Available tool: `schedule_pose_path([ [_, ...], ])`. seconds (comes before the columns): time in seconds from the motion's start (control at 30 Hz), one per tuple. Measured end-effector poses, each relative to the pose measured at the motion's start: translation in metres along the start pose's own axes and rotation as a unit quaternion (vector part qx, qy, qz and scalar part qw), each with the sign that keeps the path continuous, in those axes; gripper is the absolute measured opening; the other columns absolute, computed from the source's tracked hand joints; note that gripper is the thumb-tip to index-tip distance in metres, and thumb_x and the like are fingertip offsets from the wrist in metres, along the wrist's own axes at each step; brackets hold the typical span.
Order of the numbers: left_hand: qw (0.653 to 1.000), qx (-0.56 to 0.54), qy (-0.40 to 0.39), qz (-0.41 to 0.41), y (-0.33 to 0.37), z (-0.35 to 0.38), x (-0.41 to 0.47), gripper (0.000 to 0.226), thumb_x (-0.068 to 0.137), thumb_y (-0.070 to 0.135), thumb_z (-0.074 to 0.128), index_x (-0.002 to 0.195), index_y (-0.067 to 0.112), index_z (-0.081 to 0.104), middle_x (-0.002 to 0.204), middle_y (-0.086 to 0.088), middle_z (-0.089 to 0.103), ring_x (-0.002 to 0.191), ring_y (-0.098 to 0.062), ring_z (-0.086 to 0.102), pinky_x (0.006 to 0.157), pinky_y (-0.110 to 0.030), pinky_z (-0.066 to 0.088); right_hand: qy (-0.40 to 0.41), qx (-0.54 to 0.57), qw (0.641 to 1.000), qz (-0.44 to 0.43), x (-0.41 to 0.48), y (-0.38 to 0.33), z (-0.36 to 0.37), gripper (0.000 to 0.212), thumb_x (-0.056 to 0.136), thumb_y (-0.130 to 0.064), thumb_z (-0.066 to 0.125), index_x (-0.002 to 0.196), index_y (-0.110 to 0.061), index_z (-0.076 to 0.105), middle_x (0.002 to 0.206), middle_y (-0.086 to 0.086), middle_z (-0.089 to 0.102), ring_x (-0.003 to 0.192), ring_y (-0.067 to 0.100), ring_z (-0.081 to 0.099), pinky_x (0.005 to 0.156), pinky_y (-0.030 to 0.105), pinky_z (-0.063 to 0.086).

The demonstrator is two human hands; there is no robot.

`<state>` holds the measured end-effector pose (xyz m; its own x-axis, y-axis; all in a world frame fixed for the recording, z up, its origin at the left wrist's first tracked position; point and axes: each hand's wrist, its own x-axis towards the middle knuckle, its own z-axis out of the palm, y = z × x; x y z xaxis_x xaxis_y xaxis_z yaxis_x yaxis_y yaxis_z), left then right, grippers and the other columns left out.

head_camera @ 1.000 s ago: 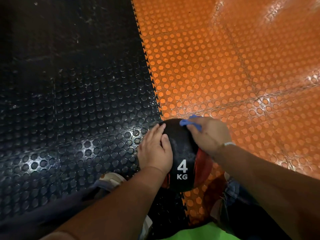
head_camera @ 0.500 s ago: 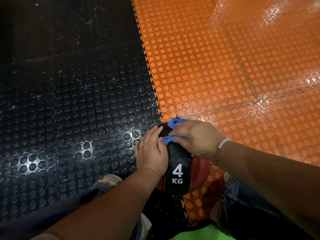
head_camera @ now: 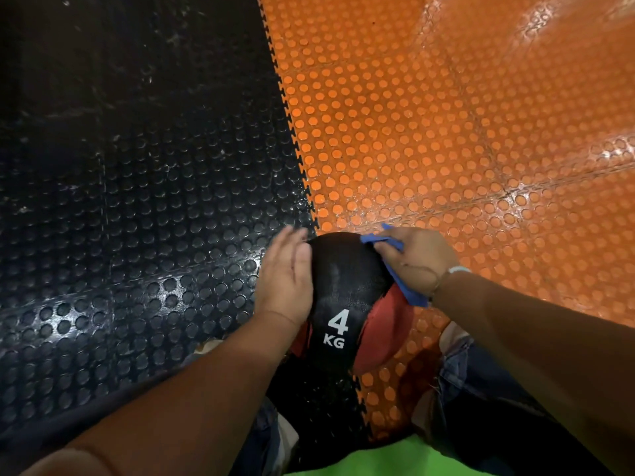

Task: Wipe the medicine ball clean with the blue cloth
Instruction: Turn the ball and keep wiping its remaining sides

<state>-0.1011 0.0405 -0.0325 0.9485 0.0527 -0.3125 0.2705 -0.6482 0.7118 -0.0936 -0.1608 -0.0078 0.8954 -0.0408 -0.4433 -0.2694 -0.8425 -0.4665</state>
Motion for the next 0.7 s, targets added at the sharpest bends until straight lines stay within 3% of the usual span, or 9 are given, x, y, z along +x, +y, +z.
schedule_pose_path([
  [0.07,0.974,-0.014,0.111,-0.196,0.01,0.003,-0.016,0.051,0.099,0.046,0.028,0.139,0.019,0.044,0.149,-0.006,0.034,0.136,-0.026,0.033,0.112,-0.038,0.023,-0.015,0.072,0.982,0.174,-0.002,0.02,0.004,0.025,0.095,-0.031,0.049,0.096,-0.008,0.061,0.1,0.016,0.062,0.09,0.03,0.055,0.076,0.037,0.043],
  [0.13,0.91,-0.056,0.085,-0.402,0.021,0.013,-0.033,0.053,0.099,0.046,0.03,0.141,0.015,0.037,0.148,-0.016,0.029,0.133,-0.036,0.032,0.11,-0.044,0.022,-0.076,0.127,0.948,0.282,-0.006,0.032,0.004,0.035,0.094,-0.03,0.051,0.107,0.001,0.059,0.113,0.02,0.059,0.101,0.03,0.055,0.086,0.038,0.043],
  [0.2,0.894,-0.088,0.037,-0.438,0.029,0.02,-0.042,0.054,0.1,0.045,0.028,0.144,0.014,0.033,0.148,-0.018,0.027,0.132,-0.039,0.031,0.109,-0.045,0.022,-0.1,0.139,0.935,0.31,-0.007,0.037,-0.001,0.044,0.094,-0.032,0.05,0.123,0.002,0.054,0.129,0.017,0.054,0.105,0.026,0.052,0.088,0.033,0.039],
  [0.3,0.935,-0.033,0.024,-0.353,0.024,0.021,-0.037,0.052,0.098,0.051,0.026,0.143,0.026,0.037,0.149,-0.011,0.028,0.132,-0.039,0.03,0.109,-0.044,0.023,0.029,0.163,0.969,0.181,-0.02,0.024,-0.005,0.037,0.093,-0.034,0.052,0.124,-0.014,0.059,0.131,0.011,0.056,0.111,0.025,0.054,0.093,0.032,0.04],
  [0.37,0.971,0.005,-0.027,-0.239,0.016,0.018,-0.038,0.061,0.09,0.065,0.027,0.143,0.037,0.036,0.153,-0.003,0.026,0.136,-0.035,0.024,0.111,-0.043,0.018,0.019,0.104,0.993,0.054,-0.029,0.005,-0.003,0.032,0.096,-0.032,0.047,0.126,-0.028,0.058,0.139,-0.002,0.05,0.13,0.021,0.042,0.104,0.029,0.032],
  [0.43,0.99,0.067,-0.105,-0.072,0.007,0.013,-0.048,0.092,0.065,0.085,0.036,0.146,0.042,0.024,0.156,0.007,0.017,0.139,-0.027,0.017,0.114,-0.04,0.014,-0.007,0.034,0.999,-0.005,-0.029,-0.005,0.005,0.029,0.097,-0.032,0.043,0.121,-0.031,0.06,0.134,-0.003,0.054,0.126,0.02,0.046,0.099,0.027,0.035],
  [0.5,0.979,0.11,-0.168,0.04,-0.001,0.006,-0.051,0.127,0.043,0.089,0.054,0.15,0.04,0.007,0.158,0.014,0.002,0.143,-0.019,0.008,0.118,-0.04,0.012,0.006,0.022,0.999,0.028,-0.023,-0.001,0.008,0.027,0.098,-0.032,0.041,0.114,-0.031,0.063,0.12,0.002,0.063,0.109,0.024,0.055,0.084,0.027,0.04],
  [0.6,0.974,0.111,-0.189,0.062,-0.001,0.004,-0.036,0.144,0.038,0.076,0.076,0.151,0.031,-0.001,0.158,0.014,-0.002,0.145,-0.011,0.002,0.12,-0.039,0.011,0.039,0.042,0.996,0.069,-0.022,0.005,0.006,0.028,0.098,-0.031,0.04,0.116,-0.029,0.061,0.118,0.003,0.064,0.109,0.027,0.056,0.081,0.025,0.039],
  [0.7,0.975,0.127,-0.177,0.035,0.014,0.011,-0.021,0.142,0.04,0.074,0.077,0.152,0.023,0.006,0.159,0.008,0.006,0.146,-0.012,0.006,0.12,-0.036,0.011,0.049,-0.092,0.993,-0.063,-0.031,-0.012,0.005,0.03,0.097,-0.031,0.041,0.117,-0.025,0.062,0.12,0.001,0.063,0.112,0.025,0.055,0.09,0.031,0.044],
])
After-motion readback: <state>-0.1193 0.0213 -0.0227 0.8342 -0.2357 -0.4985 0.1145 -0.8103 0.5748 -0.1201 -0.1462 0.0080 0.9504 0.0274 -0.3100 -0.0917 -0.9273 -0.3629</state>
